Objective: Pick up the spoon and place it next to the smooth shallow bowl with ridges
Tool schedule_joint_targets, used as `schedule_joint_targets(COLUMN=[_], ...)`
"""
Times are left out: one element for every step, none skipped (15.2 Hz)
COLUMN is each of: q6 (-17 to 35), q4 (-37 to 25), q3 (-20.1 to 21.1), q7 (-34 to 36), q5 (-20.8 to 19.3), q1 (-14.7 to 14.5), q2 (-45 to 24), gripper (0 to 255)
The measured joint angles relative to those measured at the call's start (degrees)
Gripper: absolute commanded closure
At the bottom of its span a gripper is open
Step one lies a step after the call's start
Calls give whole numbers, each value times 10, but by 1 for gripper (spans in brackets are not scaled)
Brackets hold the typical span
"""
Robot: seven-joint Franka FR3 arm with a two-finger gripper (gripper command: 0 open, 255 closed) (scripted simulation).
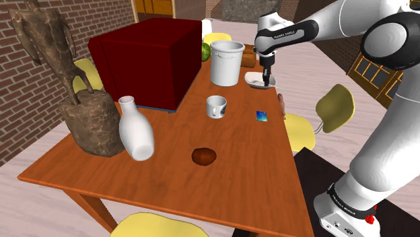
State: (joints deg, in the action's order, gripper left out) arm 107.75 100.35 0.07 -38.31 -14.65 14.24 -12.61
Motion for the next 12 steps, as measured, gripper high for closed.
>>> schedule_joint_targets(q6=[7,12,21,26,33,40,47,55,61,67,75,82], q4=[5,8,16,16,19,25,31,37,40,43,49,53], q3=[0,0,-1,-1,0,0,-1,-1,-1,-2,-2,-2], q7=[1,3,4,5,9,10,12,13,15,16,18,19], q5=[-1,-1,-2,-2,-3,-4,-4,-5,-6,-7,-8,-9], q1=[0,0,1,1,0,0,1,1,1,1,2,2], q2=[-2,-5,-5,-11,-14,-16,-18,-20,-23,-26,-28,-30], gripper=[255,255,255,255,255,255,255,255,255,255,255,255])
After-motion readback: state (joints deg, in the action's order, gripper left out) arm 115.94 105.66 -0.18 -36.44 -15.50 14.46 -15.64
